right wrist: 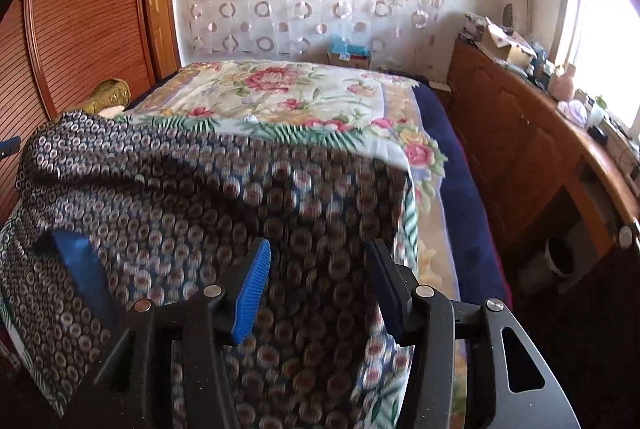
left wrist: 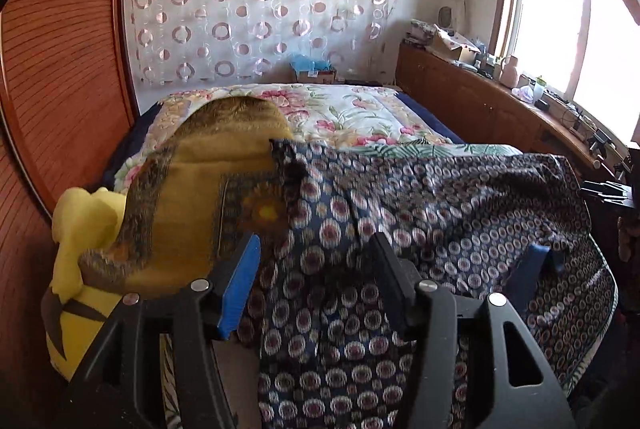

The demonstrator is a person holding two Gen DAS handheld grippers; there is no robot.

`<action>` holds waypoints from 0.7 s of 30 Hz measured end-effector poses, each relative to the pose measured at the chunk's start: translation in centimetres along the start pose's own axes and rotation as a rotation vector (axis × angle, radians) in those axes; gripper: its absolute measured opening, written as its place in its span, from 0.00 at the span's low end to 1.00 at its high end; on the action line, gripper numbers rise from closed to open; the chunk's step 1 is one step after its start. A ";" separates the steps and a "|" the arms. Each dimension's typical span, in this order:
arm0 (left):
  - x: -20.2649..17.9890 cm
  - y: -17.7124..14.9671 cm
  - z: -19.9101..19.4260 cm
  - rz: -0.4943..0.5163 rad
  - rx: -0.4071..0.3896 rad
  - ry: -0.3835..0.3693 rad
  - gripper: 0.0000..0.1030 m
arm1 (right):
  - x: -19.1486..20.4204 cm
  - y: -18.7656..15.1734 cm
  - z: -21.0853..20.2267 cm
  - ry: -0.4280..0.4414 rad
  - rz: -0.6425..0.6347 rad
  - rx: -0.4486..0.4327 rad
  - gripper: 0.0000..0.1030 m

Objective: Fold small clothes

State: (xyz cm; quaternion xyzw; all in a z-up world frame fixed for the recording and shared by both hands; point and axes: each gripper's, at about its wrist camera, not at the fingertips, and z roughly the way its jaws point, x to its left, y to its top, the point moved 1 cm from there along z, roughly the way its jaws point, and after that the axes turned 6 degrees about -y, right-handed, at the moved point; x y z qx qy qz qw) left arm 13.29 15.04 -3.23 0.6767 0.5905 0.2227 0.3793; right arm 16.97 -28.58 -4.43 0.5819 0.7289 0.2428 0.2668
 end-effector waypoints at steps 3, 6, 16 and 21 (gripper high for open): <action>0.2 -1.6 0.2 -0.010 0.024 -0.007 0.56 | -0.5 -2.0 -1.6 0.002 0.021 0.013 0.51; 0.7 -3.0 0.5 -0.031 0.046 -0.003 0.56 | -1.1 -3.0 -2.1 -0.013 0.034 0.025 0.50; 1.8 -4.9 0.6 -0.052 0.056 0.035 0.56 | -4.1 -4.9 -2.1 -0.054 0.094 0.080 0.50; 2.3 -4.9 1.0 -0.066 0.052 0.054 0.56 | -4.4 -4.3 -1.2 -0.029 0.085 0.080 0.14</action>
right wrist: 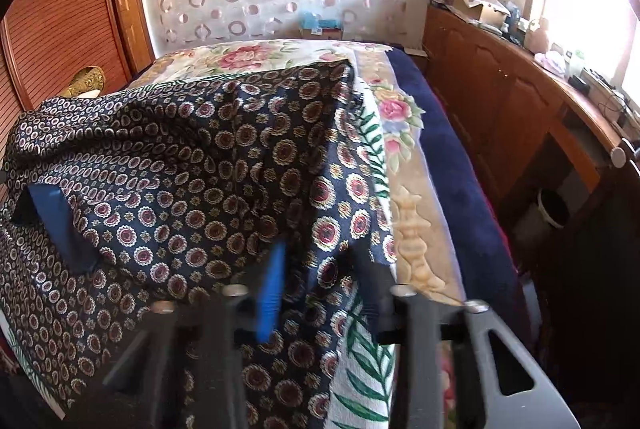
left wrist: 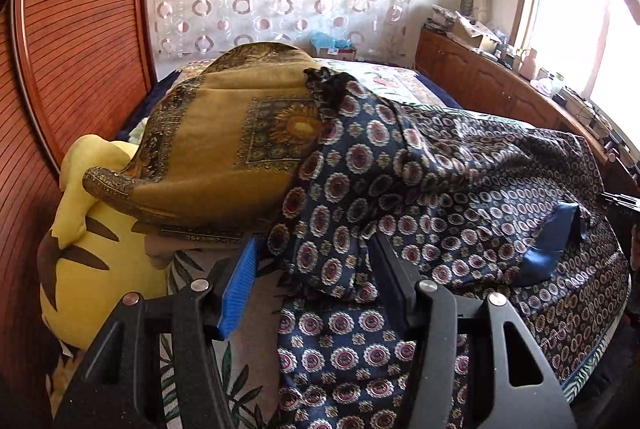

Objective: Fold small clothes

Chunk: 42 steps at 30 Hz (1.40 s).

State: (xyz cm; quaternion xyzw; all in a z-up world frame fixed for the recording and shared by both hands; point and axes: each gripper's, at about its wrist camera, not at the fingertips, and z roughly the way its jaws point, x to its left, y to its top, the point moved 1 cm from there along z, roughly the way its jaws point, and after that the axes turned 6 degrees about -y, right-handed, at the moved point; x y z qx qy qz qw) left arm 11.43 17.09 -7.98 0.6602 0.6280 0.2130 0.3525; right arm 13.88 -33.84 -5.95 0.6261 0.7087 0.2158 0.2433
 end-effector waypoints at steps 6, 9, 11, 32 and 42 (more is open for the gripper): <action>0.6 0.2 0.6 -0.017 -0.004 0.015 0.56 | 1.7 1.5 0.8 0.074 -0.026 -0.036 0.02; 0.5 0.3 0.6 -0.018 -0.010 -0.009 0.39 | 1.6 2.1 -0.9 0.103 -0.011 -0.086 0.02; 0.3 0.4 0.7 -0.007 -0.007 -0.023 0.28 | 1.5 2.5 -2.1 0.125 0.004 -0.112 0.02; -1.2 0.5 -8.5 -0.045 -0.160 -0.119 0.02 | -4.0 0.7 -7.3 0.258 0.136 -0.149 0.01; 0.4 -5.0 -7.7 -0.079 0.011 -0.079 0.02 | -4.1 -4.4 -8.5 0.126 0.072 -0.019 0.01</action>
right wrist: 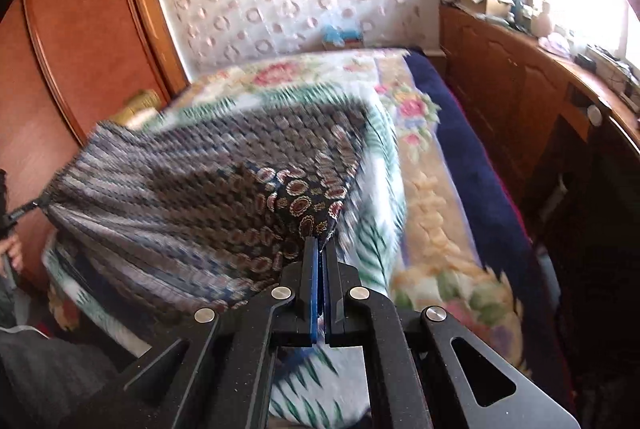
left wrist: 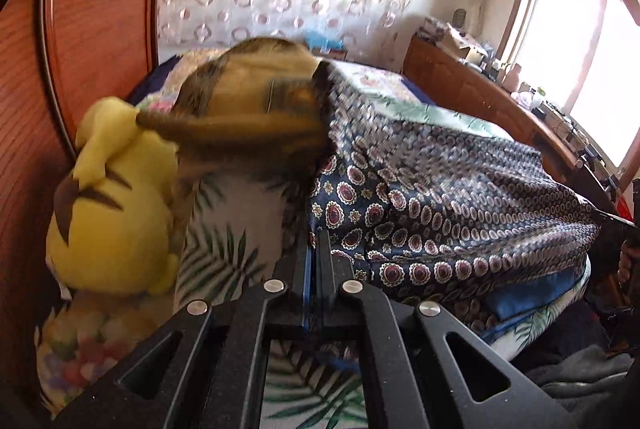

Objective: Fold small clothes

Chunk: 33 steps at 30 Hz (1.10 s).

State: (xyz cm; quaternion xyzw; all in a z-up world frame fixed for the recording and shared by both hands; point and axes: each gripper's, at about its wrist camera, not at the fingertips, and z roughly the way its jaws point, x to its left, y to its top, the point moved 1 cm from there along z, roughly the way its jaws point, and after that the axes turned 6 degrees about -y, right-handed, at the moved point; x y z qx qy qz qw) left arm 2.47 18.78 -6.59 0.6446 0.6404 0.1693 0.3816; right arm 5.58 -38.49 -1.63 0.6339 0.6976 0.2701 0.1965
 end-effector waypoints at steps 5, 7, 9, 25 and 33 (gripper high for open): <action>0.2 -0.1 0.8 -0.020 0.012 0.003 0.06 | 1.0 0.0 1.2 -0.059 -0.037 0.024 0.18; -0.1 0.1 0.6 -0.002 0.005 0.029 0.33 | 2.3 1.1 1.6 -0.070 -0.060 0.011 0.32; -0.4 0.5 0.4 0.017 -0.015 0.039 0.42 | 3.4 1.8 1.6 -0.080 -0.074 -0.010 0.47; -3.1 2.4 1.9 0.094 -0.038 0.104 0.52 | 12.0 3.2 5.8 0.019 -0.193 -0.061 0.49; -2.8 1.6 2.9 0.081 -0.020 0.120 0.81 | 13.4 3.3 11.0 0.063 -0.198 -0.025 0.65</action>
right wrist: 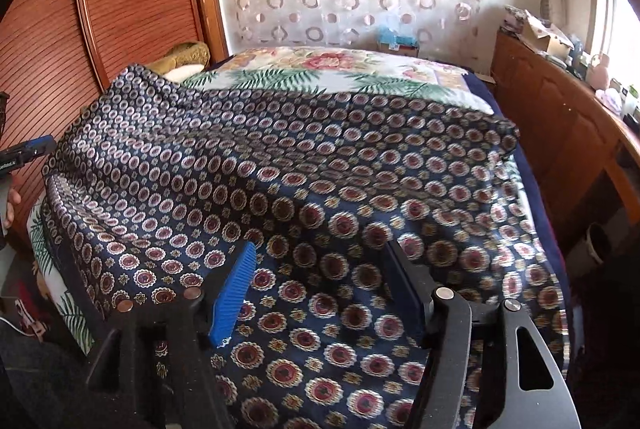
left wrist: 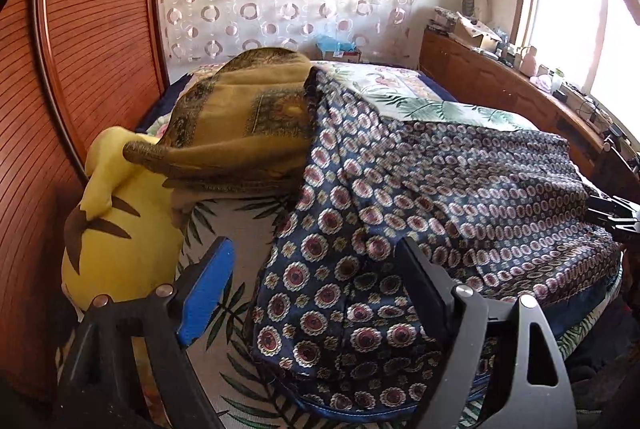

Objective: Fold small clothes

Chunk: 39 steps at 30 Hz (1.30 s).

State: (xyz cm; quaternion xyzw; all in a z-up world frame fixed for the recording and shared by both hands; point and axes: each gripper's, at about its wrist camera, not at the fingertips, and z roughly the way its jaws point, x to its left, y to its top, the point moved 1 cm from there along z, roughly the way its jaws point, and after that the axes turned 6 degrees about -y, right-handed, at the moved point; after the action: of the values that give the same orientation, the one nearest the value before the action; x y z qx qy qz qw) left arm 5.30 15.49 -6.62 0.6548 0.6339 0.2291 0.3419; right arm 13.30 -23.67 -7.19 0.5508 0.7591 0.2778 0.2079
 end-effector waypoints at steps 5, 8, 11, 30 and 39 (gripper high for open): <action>1.1 -1.0 0.7 -0.033 0.027 -0.002 0.81 | -0.3 -0.8 0.0 -0.023 -0.002 0.018 0.65; 1.9 -1.6 1.2 -0.059 0.043 -0.007 0.81 | -0.1 -1.1 0.3 -0.025 -0.003 0.029 0.65; 2.5 -2.0 1.7 -0.079 0.061 -0.005 0.81 | 0.2 -1.3 0.8 -0.036 -0.009 0.037 0.65; 3.0 -4.0 2.1 -0.149 0.078 -0.075 0.64 | 0.8 -2.2 1.4 -0.098 -0.004 0.037 0.75; 1.5 -3.7 2.4 -0.135 0.104 -0.151 0.43 | 0.4 -2.3 1.2 -0.095 -0.009 0.041 0.76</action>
State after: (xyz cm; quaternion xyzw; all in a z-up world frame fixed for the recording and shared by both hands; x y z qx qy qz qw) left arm 4.69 16.45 -11.11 0.6429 0.6600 0.1226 0.3687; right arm 12.26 -23.60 -9.59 0.5640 0.7564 0.2348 0.2335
